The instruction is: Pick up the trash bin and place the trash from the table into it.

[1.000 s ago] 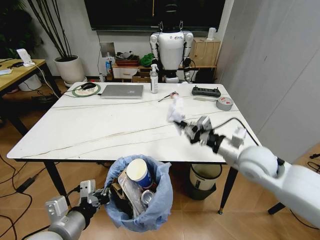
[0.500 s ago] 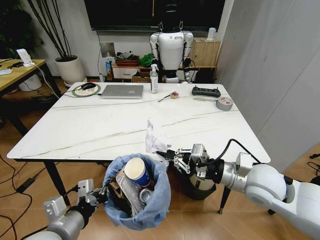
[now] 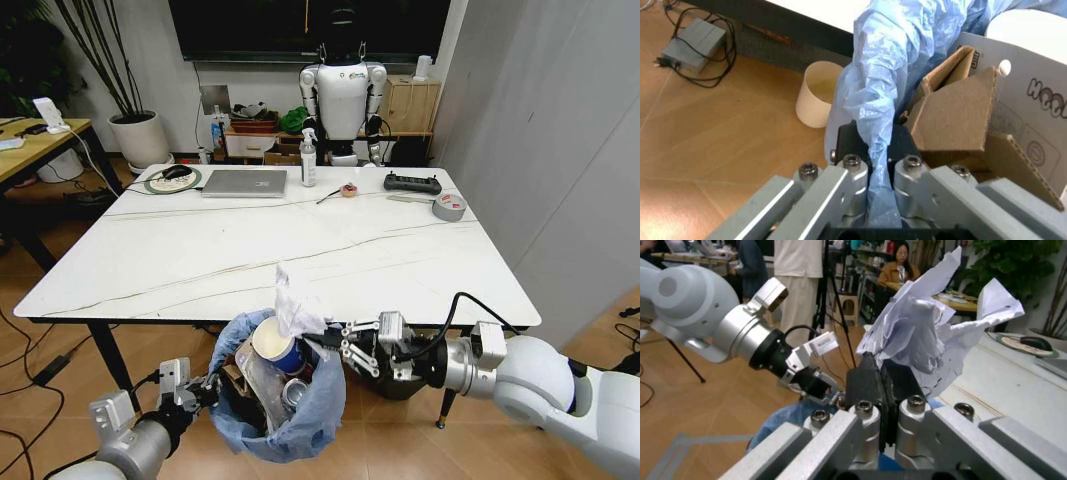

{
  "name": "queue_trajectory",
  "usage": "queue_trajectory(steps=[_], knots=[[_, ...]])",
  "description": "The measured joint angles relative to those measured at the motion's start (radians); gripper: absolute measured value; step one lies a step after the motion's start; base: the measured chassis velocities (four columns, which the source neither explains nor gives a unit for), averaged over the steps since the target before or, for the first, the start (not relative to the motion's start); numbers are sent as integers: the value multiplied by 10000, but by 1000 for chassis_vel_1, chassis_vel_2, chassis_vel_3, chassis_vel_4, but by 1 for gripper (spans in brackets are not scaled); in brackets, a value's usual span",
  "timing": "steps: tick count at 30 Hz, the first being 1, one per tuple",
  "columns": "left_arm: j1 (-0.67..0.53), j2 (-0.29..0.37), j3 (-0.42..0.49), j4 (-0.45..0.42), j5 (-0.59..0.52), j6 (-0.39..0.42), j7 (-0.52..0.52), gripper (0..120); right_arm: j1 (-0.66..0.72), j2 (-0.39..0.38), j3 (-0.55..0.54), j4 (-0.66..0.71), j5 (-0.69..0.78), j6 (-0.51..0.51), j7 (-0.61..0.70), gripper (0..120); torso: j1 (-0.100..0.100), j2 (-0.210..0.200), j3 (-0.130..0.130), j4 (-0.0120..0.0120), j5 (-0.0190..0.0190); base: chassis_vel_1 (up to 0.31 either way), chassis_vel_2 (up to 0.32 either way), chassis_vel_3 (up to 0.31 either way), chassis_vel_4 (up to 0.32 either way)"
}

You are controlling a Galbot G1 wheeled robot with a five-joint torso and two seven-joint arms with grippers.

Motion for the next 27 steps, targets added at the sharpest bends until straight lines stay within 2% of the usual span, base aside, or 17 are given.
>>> queue_trajectory(steps=[6,27], knots=[[70,7,118,-71,34,0,64,0,167,99,-340,51,-208,-142,-92,0,0,0,0,0,1,0,0,0,0],[108,16,178,-203,49,-14,218,0,10,122,-376,-274,-399,84,-651,0,0,0,0,0,0,0,0,0,0]])
